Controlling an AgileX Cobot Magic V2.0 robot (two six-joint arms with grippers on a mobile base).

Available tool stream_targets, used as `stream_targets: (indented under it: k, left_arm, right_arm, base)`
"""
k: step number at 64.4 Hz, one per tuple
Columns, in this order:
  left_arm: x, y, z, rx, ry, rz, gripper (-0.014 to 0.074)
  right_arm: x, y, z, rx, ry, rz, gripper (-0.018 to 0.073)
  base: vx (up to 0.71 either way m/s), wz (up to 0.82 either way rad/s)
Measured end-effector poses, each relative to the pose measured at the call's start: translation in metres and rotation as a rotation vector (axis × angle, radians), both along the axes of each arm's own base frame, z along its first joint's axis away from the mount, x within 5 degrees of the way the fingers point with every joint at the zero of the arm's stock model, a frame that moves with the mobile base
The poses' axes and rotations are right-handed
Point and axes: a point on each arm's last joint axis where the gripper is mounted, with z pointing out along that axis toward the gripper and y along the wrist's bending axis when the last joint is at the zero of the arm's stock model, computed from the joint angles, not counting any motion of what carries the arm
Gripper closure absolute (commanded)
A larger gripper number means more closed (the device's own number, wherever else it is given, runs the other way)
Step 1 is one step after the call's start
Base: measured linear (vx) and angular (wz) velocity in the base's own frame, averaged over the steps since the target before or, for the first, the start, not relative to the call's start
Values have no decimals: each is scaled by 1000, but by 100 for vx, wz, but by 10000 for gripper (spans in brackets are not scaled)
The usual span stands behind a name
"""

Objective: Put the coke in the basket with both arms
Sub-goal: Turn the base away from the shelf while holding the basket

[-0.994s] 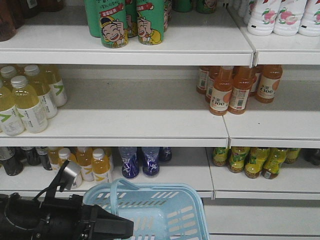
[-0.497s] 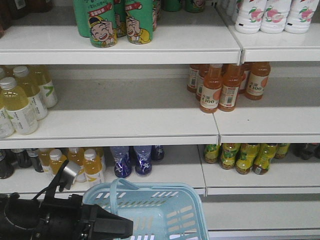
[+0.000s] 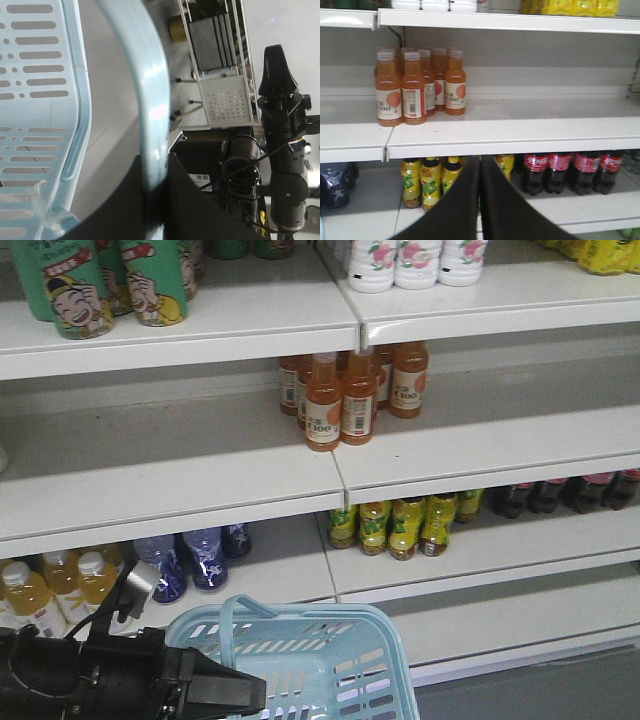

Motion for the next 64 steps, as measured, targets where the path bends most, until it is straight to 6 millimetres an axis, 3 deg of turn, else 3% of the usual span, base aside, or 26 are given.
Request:
stream_targets:
  k: [64]
  left_arm:
    - [0, 0, 0, 0, -2, -1, 603]
  right_arm:
    - [0, 0, 0, 0, 0, 0, 569]
  base:
    - [-11, -44]
